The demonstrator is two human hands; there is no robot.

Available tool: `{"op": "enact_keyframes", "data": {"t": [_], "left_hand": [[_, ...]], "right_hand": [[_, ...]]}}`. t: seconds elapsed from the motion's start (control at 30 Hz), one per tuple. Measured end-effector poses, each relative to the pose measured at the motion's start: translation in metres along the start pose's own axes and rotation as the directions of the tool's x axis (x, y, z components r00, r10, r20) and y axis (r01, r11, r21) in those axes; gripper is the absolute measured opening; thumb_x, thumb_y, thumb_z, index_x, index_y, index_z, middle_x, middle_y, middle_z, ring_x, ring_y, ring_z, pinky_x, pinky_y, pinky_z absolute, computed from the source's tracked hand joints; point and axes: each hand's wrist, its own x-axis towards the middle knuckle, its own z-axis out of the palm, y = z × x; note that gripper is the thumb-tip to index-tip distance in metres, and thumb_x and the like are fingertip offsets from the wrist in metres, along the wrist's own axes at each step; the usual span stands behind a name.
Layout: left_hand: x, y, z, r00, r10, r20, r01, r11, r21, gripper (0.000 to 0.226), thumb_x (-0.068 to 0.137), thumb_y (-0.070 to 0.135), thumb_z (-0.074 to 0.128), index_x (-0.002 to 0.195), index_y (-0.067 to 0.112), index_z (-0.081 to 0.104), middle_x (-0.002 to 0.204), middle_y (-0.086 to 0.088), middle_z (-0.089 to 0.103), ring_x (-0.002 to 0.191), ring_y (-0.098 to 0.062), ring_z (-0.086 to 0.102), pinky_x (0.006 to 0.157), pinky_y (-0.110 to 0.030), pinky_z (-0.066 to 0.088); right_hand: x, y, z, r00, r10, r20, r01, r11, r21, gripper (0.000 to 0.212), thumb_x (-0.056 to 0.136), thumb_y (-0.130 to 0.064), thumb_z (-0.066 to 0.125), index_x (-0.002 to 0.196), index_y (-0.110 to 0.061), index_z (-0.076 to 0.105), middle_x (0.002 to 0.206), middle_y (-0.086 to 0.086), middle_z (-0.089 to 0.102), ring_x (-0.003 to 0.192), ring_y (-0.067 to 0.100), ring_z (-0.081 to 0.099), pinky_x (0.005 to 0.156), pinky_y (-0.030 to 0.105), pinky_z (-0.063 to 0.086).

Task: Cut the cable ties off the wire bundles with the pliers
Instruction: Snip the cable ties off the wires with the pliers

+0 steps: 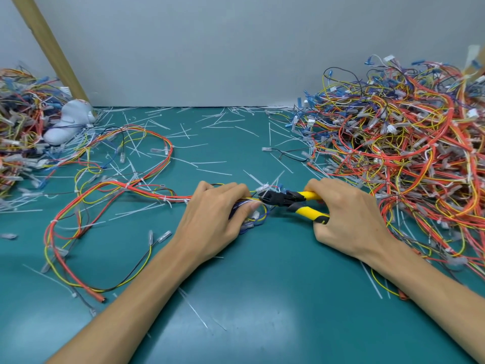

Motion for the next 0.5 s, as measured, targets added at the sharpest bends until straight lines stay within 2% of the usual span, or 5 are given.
{"op": "enact_keyframes", "data": {"t": [0.13, 0.33, 0.5], "left_hand": [[0.0003, 0.0002, 0.0, 1.0, 0.015, 0.006, -0.015, 1.0, 0.023, 0.026, 0.096, 0.041, 0.047, 0.08, 0.021, 0.055, 0.07, 0.012, 0.053, 0.063, -0.008, 0.033, 0.074, -0.035, 0.037], [0.0006, -0.0009, 0.0012, 1.0, 0.002, -0.015, -0.002, 1.0, 0.007, 0.025, 0.096, 0.041, 0.047, 0.081, 0.023, 0.055, 0.069, 0.017, 0.045, 0.062, -0.008, 0.033, 0.073, -0.033, 0.035], [-0.0002, 0.0002, 0.0021, 1.0, 0.017, -0.016, -0.016, 0.999, 0.039, 0.025, 0.096, 0.041, 0.048, 0.079, 0.023, 0.054, 0.068, 0.015, 0.046, 0.062, -0.008, 0.032, 0.072, -0.031, 0.033]], "right_hand": [[0.0002, 0.0024, -0.0001, 0.998, 0.041, 0.041, -0.042, 0.999, 0.01, 0.023, 0.056, -0.023, 0.053, 0.078, -0.025, 0.05, 0.061, -0.006, 0.048, 0.057, 0.023, 0.046, 0.048, 0.03, 0.039], [-0.0003, 0.0021, -0.0012, 0.999, -0.028, 0.016, 0.029, 1.0, -0.013, 0.033, 0.06, -0.019, 0.065, 0.092, -0.021, 0.056, 0.075, -0.006, 0.052, 0.068, 0.022, 0.049, 0.049, 0.029, 0.039], [-0.0022, 0.0015, -0.0025, 0.999, 0.018, 0.044, -0.018, 1.0, -0.008, 0.03, 0.059, -0.016, 0.068, 0.081, -0.024, 0.049, 0.064, -0.006, 0.046, 0.056, 0.024, 0.044, 0.046, 0.028, 0.034]]}}
